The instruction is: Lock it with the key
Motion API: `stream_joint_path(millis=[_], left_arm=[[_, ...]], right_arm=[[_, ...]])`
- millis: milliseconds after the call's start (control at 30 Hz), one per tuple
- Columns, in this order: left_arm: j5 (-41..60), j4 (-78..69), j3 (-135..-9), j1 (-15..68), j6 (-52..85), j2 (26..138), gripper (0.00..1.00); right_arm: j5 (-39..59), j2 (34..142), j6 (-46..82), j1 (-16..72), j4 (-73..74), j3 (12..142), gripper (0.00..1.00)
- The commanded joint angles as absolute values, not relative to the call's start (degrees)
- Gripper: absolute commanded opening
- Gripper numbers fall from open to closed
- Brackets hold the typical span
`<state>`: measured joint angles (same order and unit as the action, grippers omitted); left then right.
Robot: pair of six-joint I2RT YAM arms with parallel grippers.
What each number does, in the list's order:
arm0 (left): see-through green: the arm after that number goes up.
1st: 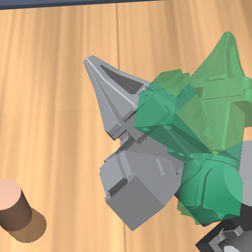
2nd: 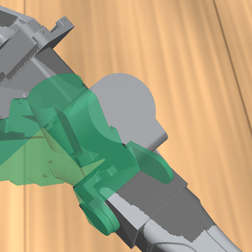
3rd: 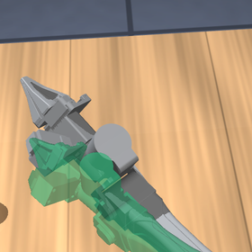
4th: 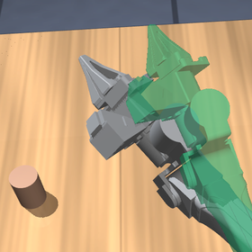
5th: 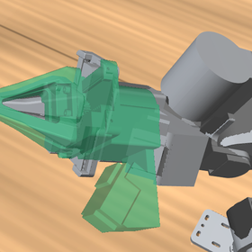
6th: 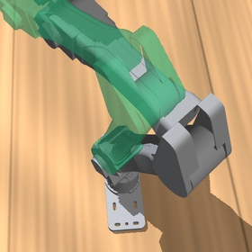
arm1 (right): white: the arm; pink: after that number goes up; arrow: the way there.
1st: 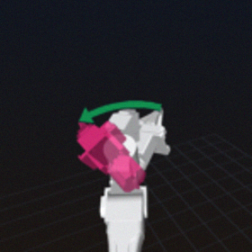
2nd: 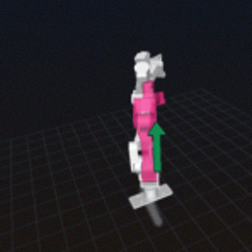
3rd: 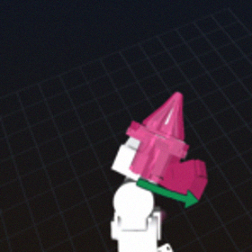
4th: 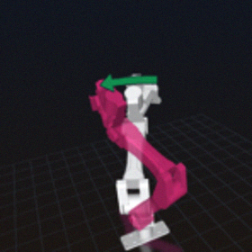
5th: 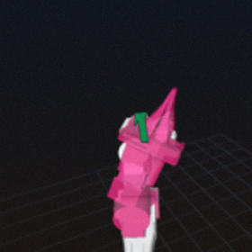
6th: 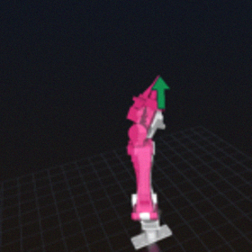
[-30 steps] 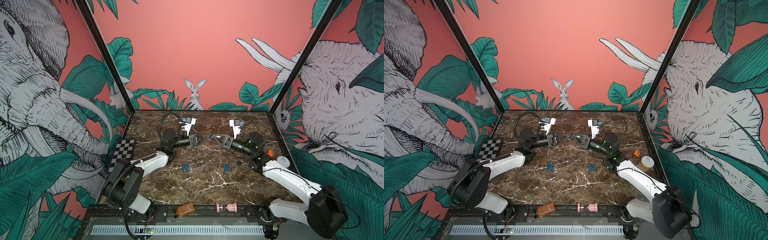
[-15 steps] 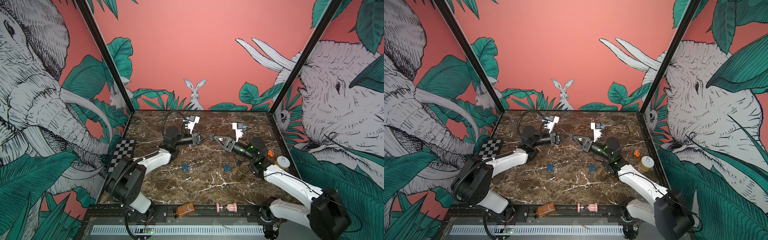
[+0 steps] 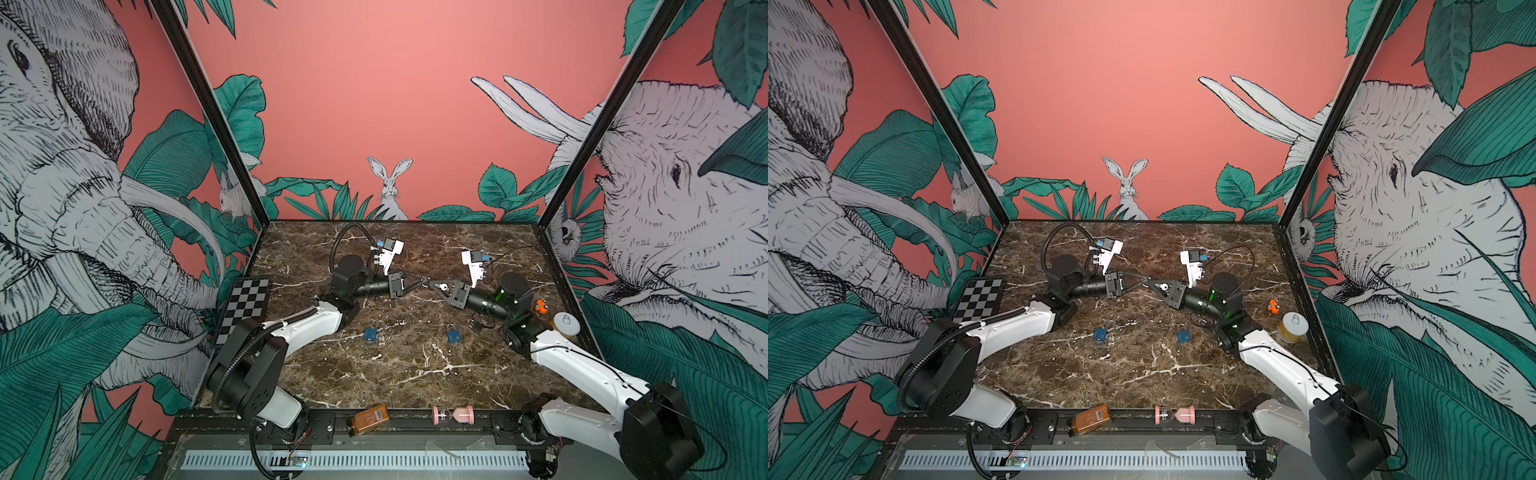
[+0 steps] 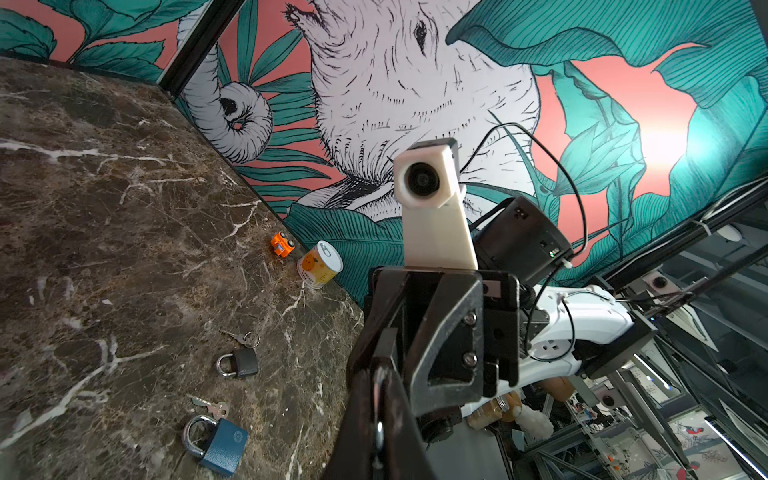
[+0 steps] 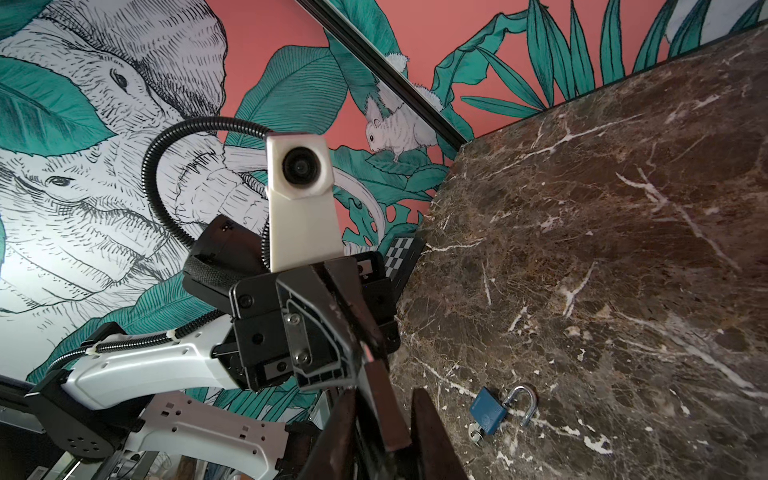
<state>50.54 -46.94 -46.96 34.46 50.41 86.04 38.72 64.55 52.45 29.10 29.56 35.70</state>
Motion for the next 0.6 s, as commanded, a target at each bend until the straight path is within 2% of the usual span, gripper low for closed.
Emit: stream_joint_path(millis=[0,567], left_arm=[[46.2,-49.7,-47.0,34.0,50.6,84.7,0.00],[48.9,-50.1,-47.5,32.2,51.2,87.2,0.00]], right_arm=[[41.4,64.9,52.7,29.8,26.9,35.2,0.23],[41.2,61.5,52.4,27.2,28.2,34.2,0.25]])
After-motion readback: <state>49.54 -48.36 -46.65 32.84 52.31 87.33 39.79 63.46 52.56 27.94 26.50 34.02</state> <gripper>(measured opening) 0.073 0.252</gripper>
